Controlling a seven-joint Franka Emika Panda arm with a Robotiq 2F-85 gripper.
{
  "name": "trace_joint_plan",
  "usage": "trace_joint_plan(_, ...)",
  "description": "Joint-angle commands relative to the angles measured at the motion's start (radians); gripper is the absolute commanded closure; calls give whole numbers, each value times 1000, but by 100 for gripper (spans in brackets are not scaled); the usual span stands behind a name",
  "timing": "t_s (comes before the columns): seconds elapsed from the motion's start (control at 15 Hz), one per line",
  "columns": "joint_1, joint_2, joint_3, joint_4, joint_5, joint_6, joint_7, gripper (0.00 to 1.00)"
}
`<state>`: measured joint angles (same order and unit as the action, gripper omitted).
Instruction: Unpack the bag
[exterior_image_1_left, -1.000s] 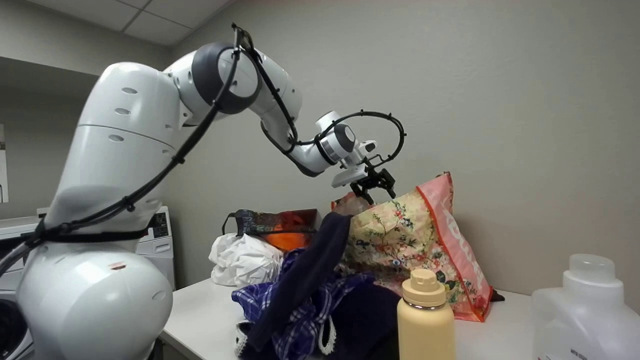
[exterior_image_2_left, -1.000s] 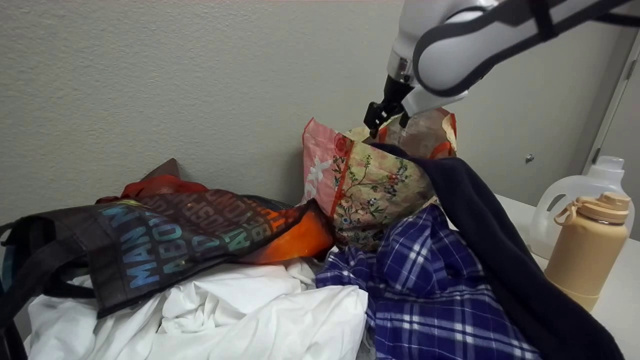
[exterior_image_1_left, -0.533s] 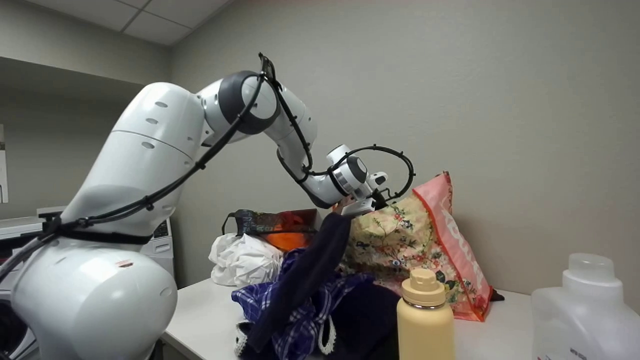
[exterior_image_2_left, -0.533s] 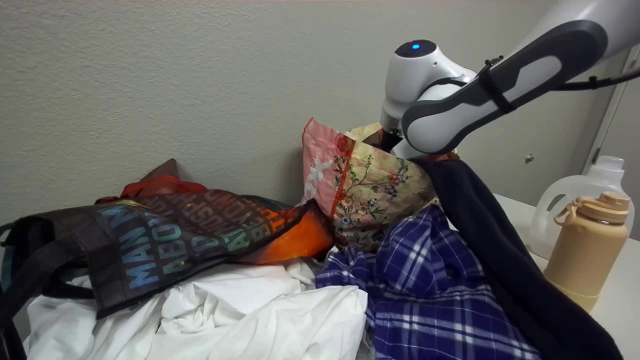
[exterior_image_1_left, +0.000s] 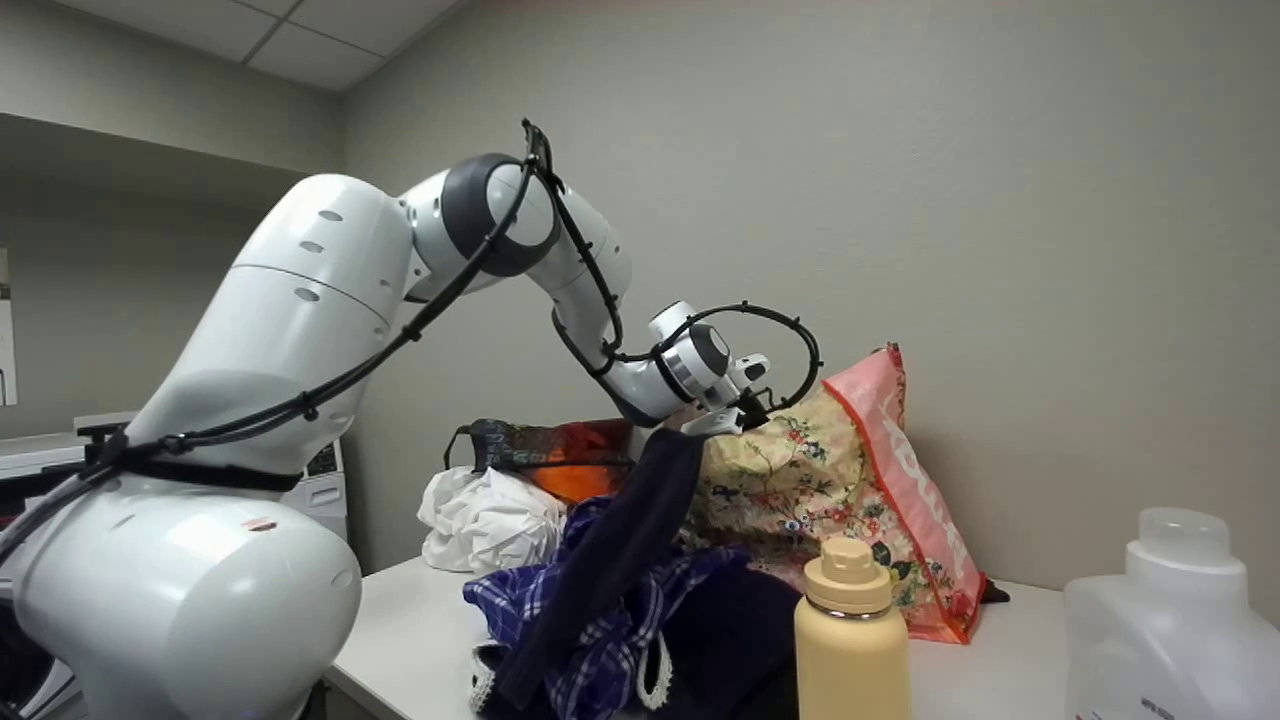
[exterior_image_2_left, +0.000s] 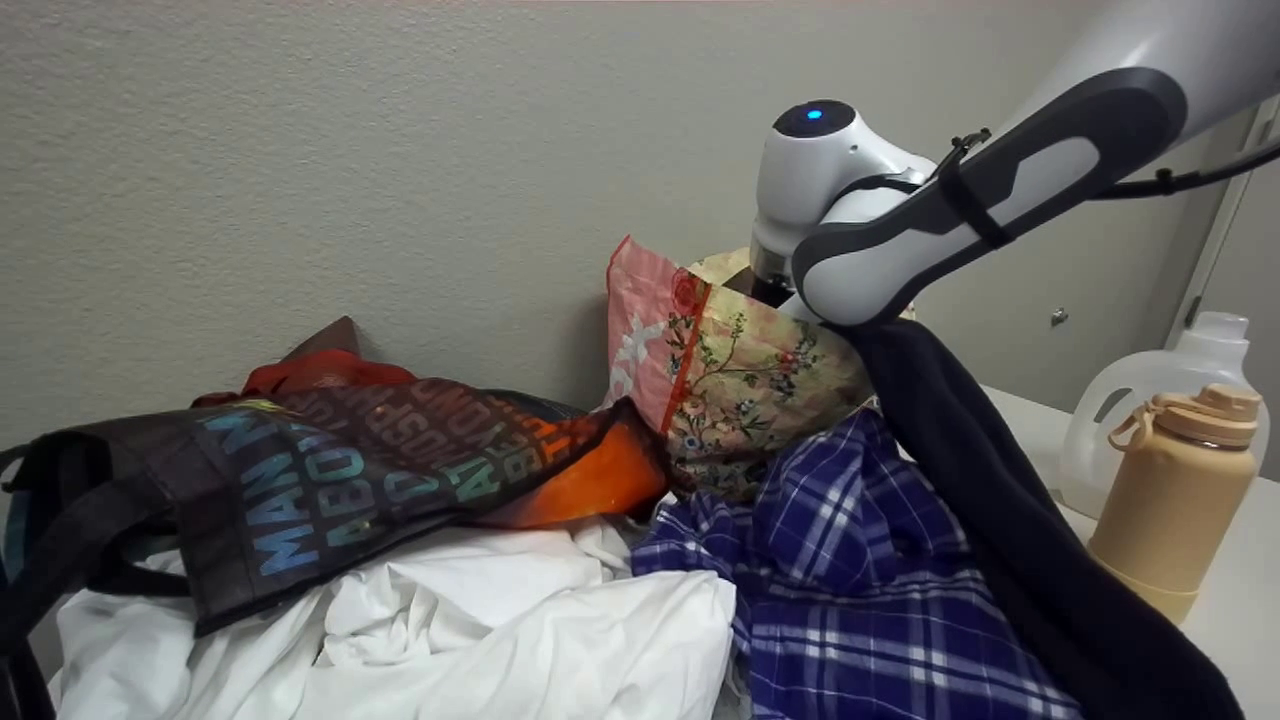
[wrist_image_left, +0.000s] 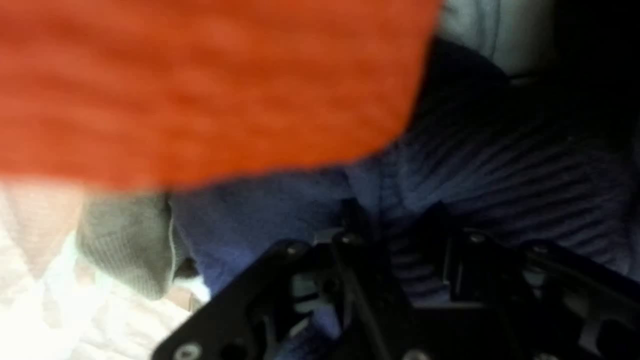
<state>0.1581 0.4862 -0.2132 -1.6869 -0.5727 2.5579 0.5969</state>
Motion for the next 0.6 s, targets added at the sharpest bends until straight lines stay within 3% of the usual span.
trace_joint_plan(0.0,10,-26,-16,-9,6,3,13,92)
trace_joint_plan(0.2,-12,-71,12,-10,73,-47,-49,99)
trace_joint_plan(0.27,-18,-90,20,-11,106,-64,-72,95)
trace_joint_plan(0.53,-35,-199,54,-20,214,-148,-183,94)
